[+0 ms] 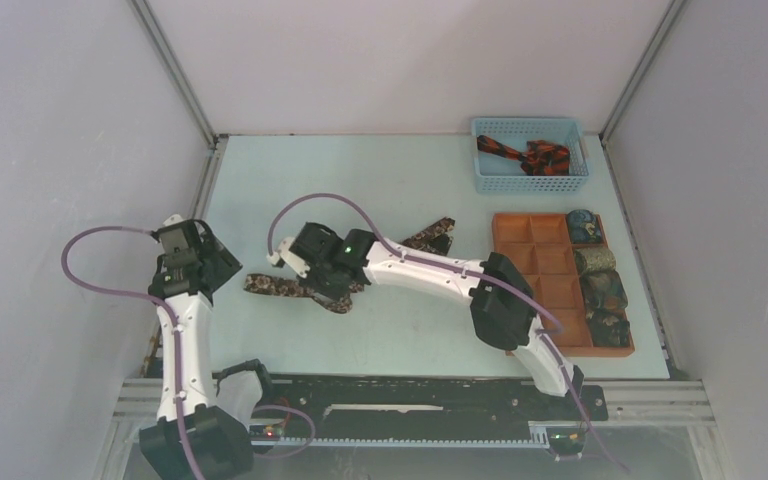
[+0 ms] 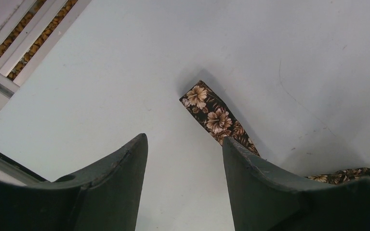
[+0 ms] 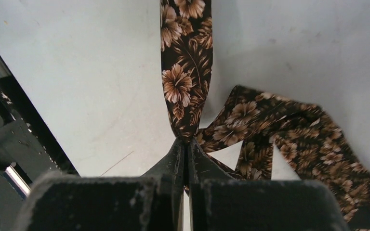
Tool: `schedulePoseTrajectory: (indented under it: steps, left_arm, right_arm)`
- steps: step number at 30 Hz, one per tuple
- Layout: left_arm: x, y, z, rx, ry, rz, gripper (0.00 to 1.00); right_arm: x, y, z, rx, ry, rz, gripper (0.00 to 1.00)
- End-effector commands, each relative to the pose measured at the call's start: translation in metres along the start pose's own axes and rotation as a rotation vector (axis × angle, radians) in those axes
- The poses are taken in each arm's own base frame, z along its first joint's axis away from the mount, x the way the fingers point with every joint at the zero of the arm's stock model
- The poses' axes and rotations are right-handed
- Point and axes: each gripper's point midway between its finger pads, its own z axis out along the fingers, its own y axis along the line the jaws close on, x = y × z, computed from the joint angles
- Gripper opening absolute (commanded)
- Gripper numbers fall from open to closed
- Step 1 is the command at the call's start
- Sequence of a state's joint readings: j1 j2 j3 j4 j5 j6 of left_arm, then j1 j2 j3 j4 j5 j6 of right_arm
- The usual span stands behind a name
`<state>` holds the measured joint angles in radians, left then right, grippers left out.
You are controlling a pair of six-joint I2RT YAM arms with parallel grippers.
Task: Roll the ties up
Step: Flatten out the tie at the center of the board.
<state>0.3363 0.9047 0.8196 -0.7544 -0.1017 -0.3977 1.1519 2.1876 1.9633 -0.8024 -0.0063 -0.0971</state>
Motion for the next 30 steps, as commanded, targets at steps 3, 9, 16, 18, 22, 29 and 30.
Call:
schedulePoseTrajectory:
  steps: [3, 9, 16, 18, 22, 29, 30]
  left_arm:
    - [-0.012, 0.002, -0.007, -0.006, -0.062, -0.034, 0.64]
    - [-0.012, 0.006, -0.009, -0.013, -0.076, -0.040, 0.64]
    - [-0.013, 0.008, -0.010, -0.021, -0.089, -0.080, 0.65]
    - [-0.013, 0.009, -0.011, -0.019, -0.093, -0.100, 0.65]
    - [-0.012, 0.012, -0.013, -0.019, -0.106, -0.149, 0.65]
    - [-0.010, 0.005, -0.013, 0.028, -0.100, -0.160, 0.62]
    - [-0.010, 0.002, -0.014, 0.046, -0.102, -0.152, 0.61]
  right_arm:
    - [-0.015, 0.007, -0.031, 0.032, -0.078, 0.040, 0.00]
    - [0.006, 0.012, -0.014, 0.035, -0.014, 0.064, 0.00]
    - [0.011, 0.021, -0.017, -0.023, -0.010, 0.140, 0.43]
    - [0.009, 0.021, -0.025, -0.039, -0.043, 0.169, 0.46]
    - [0.007, 0.012, -0.046, -0.077, -0.112, 0.262, 0.49]
    - [0.034, -0.041, -0.071, -0.086, -0.206, 0.575, 0.48]
    - [0.041, -0.051, -0.072, -0.077, -0.209, 0.619, 0.48]
